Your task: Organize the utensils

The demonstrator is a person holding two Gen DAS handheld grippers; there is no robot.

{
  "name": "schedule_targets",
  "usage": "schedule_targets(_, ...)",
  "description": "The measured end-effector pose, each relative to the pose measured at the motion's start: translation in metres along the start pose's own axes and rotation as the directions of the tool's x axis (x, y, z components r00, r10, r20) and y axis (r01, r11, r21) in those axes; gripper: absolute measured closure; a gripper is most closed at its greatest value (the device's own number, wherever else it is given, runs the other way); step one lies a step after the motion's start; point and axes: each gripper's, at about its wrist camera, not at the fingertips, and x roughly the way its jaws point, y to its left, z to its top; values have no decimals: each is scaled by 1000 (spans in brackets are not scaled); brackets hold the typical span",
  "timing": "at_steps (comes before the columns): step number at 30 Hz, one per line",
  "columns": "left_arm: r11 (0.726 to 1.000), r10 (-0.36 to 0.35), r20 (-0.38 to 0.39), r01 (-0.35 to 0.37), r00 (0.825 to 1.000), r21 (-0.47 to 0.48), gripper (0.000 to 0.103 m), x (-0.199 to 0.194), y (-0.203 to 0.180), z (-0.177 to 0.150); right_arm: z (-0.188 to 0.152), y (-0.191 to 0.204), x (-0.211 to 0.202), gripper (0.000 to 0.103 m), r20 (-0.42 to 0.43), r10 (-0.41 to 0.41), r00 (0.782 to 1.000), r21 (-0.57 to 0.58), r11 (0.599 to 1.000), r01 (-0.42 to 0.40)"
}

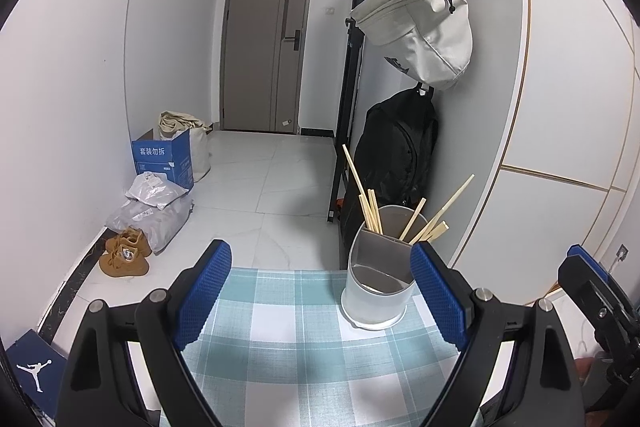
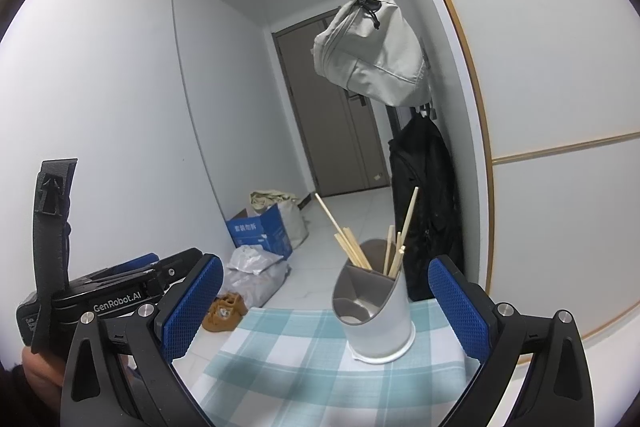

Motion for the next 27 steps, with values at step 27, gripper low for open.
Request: schedule_targets(27, 1000, -4, -4, 4, 1000, -2, 15, 4, -2, -4, -7, -1, -1, 0, -4, -1, 1000, 14, 1000, 1)
